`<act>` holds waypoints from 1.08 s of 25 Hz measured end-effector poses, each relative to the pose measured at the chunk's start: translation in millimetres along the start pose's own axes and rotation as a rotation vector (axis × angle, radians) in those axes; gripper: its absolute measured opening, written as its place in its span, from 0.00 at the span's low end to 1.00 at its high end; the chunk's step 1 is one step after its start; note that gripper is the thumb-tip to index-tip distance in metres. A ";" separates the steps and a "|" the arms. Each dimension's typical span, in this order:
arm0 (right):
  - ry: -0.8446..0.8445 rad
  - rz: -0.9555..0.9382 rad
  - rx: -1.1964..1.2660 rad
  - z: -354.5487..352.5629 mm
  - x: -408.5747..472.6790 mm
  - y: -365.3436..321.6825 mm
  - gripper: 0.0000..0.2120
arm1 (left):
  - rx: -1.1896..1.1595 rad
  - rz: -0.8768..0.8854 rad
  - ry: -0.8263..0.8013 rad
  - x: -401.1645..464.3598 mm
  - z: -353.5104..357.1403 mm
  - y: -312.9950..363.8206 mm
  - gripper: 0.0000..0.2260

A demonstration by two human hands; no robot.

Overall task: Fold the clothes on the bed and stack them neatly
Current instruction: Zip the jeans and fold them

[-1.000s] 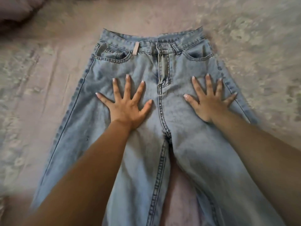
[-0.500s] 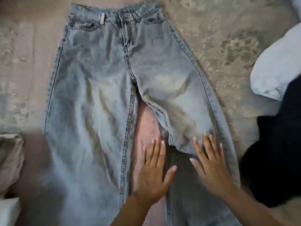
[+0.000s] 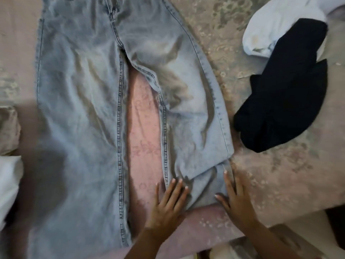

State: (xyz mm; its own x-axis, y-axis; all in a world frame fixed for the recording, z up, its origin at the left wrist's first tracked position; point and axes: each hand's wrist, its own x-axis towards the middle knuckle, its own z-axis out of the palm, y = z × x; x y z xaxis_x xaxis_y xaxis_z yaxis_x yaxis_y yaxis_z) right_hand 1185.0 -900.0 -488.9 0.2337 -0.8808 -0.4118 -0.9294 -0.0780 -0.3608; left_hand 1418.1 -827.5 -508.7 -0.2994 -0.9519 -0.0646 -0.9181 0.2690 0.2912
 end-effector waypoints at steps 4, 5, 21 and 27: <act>0.109 0.165 0.547 -9.3 2.6 -8.1 0.20 | -0.728 -0.762 0.216 7.4 -5.3 42.2 0.31; 0.140 0.252 0.699 -15.7 4.8 -11.9 0.17 | -0.956 -0.980 0.263 14.0 -8.5 49.4 0.32; -0.061 0.118 0.654 -80.5 -86.4 39.2 0.19 | -1.091 -0.970 0.260 -42.9 -73.2 131.6 0.25; -0.010 -0.131 0.470 -97.5 -100.3 37.7 0.21 | -0.800 -0.965 0.508 -38.5 -94.4 158.0 0.15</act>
State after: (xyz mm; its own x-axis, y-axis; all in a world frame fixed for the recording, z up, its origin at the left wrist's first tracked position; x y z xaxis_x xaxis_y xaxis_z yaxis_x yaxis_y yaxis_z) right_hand 1098.7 -860.2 -379.6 0.3454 -0.8729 -0.3447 -0.6628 0.0331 -0.7480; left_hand 1309.1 -762.2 -370.0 0.6618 -0.7064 -0.2509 -0.2517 -0.5246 0.8133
